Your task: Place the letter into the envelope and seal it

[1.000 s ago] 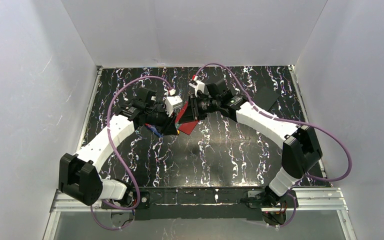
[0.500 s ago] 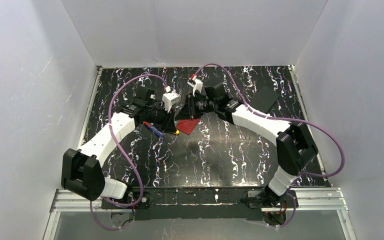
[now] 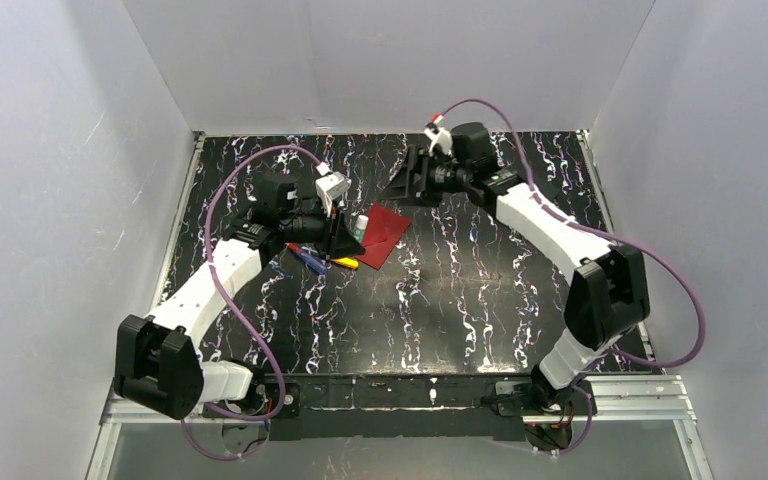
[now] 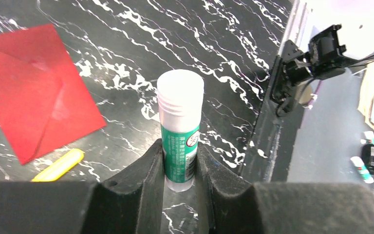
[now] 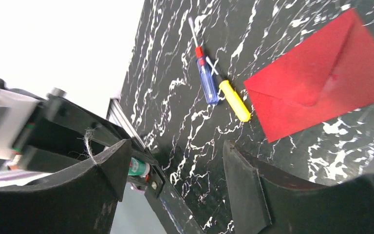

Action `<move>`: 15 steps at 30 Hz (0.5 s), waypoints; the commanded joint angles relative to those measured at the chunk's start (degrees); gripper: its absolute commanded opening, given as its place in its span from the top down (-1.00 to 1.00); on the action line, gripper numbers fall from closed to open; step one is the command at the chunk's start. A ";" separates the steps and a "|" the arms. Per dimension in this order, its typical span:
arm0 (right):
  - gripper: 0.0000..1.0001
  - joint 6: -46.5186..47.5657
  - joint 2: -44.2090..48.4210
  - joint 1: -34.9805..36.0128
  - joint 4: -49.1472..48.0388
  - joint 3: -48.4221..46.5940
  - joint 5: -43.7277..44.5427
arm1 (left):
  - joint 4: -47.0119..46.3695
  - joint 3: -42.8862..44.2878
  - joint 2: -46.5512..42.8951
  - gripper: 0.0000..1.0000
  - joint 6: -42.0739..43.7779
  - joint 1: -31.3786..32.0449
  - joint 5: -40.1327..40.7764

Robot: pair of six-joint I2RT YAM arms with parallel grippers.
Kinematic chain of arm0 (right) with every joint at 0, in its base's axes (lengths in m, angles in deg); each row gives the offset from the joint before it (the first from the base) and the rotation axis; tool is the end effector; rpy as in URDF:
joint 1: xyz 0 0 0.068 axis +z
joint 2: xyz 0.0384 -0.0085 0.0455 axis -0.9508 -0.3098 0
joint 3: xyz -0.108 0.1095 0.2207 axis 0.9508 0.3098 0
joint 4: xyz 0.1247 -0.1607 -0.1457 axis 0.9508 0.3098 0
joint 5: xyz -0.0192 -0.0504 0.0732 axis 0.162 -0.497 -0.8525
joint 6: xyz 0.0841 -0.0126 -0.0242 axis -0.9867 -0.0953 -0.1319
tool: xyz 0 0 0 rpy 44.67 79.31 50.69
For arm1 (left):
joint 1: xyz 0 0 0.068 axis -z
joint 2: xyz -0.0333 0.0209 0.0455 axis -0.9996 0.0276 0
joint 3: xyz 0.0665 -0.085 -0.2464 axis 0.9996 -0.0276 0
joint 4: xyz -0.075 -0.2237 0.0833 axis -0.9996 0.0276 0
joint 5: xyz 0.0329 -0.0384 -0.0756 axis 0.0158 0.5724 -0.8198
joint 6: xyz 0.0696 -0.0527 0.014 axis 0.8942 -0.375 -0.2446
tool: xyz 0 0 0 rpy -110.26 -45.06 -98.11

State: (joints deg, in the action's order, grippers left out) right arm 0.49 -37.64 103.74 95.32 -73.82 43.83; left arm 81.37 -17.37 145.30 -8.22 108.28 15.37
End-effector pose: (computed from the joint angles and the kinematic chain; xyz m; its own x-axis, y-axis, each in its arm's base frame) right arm 0.3278 0.2516 0.3023 -0.8278 0.1008 -0.5519 -0.4252 0.5291 0.7344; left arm 0.2597 -0.1573 0.2902 -0.4184 0.1828 -0.8897 0.8648 0.3796 -0.3287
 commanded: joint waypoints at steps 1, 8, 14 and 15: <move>-0.54 -1.94 6.43 -3.21 0.79 -1.18 0.62 | -0.75 -1.96 -2.87 1.00 -4.79 0.13 -3.50; -0.52 1.04 12.88 -4.63 9.37 6.17 11.60 | 4.58 -3.36 -1.50 1.00 -13.19 3.99 4.10; -0.47 -0.72 19.49 -5.05 14.47 13.52 26.63 | 8.79 -5.53 1.83 0.98 -20.04 14.78 23.59; -0.48 -1.20 21.09 -5.19 14.22 15.15 28.39 | 8.83 -6.33 2.31 0.93 -21.38 15.88 26.14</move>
State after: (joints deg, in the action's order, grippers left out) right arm 0.55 -21.99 99.04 105.46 -63.05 59.94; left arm 86.22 -21.45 146.44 -23.24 119.82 28.26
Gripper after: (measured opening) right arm 0.739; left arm 0.221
